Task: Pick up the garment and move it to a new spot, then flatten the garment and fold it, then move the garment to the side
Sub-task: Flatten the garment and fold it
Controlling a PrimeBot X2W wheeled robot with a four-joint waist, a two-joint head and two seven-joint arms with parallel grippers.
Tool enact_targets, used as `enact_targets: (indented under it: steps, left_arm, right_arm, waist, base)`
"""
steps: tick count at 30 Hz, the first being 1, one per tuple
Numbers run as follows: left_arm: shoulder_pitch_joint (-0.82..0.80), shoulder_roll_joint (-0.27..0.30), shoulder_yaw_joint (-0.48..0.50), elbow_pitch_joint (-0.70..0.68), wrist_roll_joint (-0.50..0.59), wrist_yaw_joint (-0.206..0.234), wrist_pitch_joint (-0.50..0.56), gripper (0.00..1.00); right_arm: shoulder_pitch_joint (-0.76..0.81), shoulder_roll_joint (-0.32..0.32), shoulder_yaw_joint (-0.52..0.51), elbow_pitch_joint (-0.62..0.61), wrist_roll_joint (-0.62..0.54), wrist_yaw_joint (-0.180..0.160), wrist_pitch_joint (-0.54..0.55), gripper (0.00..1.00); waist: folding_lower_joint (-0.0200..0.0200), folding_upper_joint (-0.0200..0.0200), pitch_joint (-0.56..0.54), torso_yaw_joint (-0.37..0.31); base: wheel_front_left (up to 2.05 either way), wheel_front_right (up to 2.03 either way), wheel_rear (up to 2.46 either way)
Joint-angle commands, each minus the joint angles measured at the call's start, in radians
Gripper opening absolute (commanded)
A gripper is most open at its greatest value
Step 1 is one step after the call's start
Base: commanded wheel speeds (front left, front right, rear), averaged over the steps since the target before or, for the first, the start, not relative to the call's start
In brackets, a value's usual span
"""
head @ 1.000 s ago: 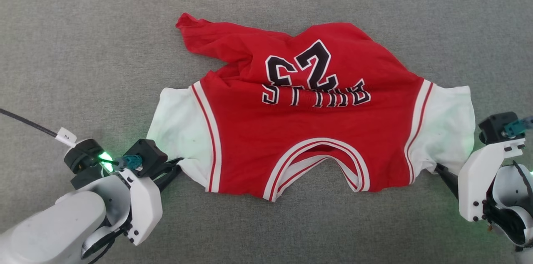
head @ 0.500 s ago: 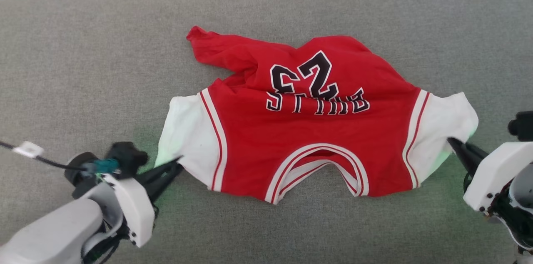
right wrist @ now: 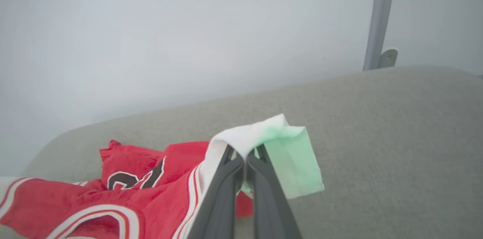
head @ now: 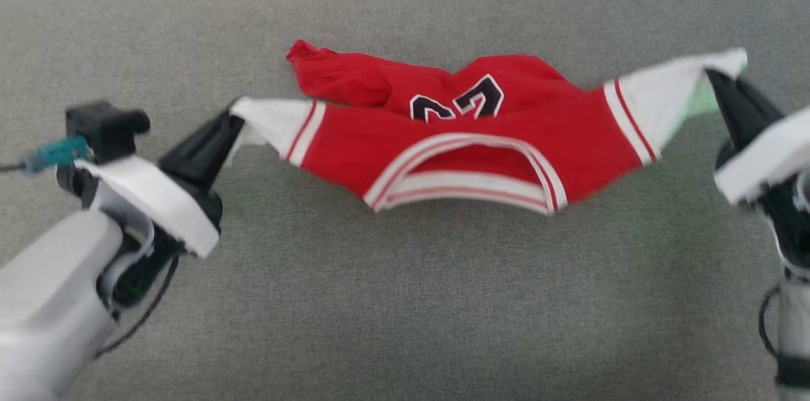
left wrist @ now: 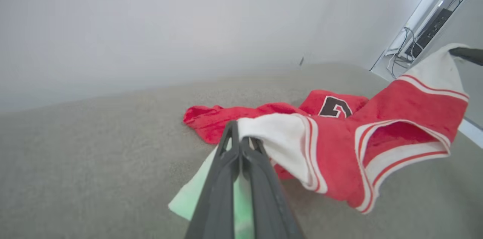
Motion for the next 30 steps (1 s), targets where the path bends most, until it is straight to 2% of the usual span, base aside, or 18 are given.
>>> enact_targets:
  steps: [1,9,13,19,23,26,30]
  left_arm:
    - [-0.04,-0.012,0.013,0.011,-0.012,0.002,-0.004,0.0]
    - [-0.332,-0.081,0.078,0.168,-0.16,0.002,0.05,0.0]
    - [-0.527,-0.133,0.138,0.301,-0.206,0.002,0.072,0.0]
    - [-0.778,-0.164,0.197,0.421,-0.222,0.002,0.043,0.0]
    - [-0.828,-0.171,0.229,0.426,-0.251,0.002,0.017,0.0]
    - [-0.778,-0.165,0.212,0.391,-0.286,0.002,0.031,0.0]
    - [-0.699,-0.142,0.182,0.347,-0.318,0.002,0.051,0.0]
  right_arm:
    - [-0.048,0.01,0.009,0.022,0.008,0.0,-0.005,0.0]
    - [-0.476,0.051,0.037,0.266,0.014,0.0,-0.08,0.0]
    - [-0.709,0.071,0.025,0.399,-0.012,0.0,-0.173,0.0]
    - [-0.997,0.087,0.006,0.589,-0.071,0.0,-0.361,0.0]
    - [-1.082,0.084,0.005,0.689,-0.089,0.0,-0.463,0.0]
    - [-1.091,0.068,0.018,0.765,-0.08,0.0,-0.481,0.0]
    - [-1.043,0.056,0.062,0.803,-0.06,0.0,-0.487,0.0]
  waist:
    - [0.0,0.0,0.012,-0.002]
    - [0.0,0.0,0.11,-0.005]
    - [0.0,0.0,0.153,-0.007]
    - [0.0,0.0,0.173,-0.015]
    - [0.0,0.0,0.158,-0.016]
    - [0.0,0.0,0.147,-0.012]
    - [0.0,0.0,0.14,-0.007]
  base:
    - [0.0,0.0,0.0]
    - [0.0,0.0,0.0]
    - [0.0,0.0,0.0]
    - [0.0,0.0,0.0]
    - [0.0,0.0,0.0]
    - [0.0,0.0,0.0]
    - [0.0,0.0,0.0]
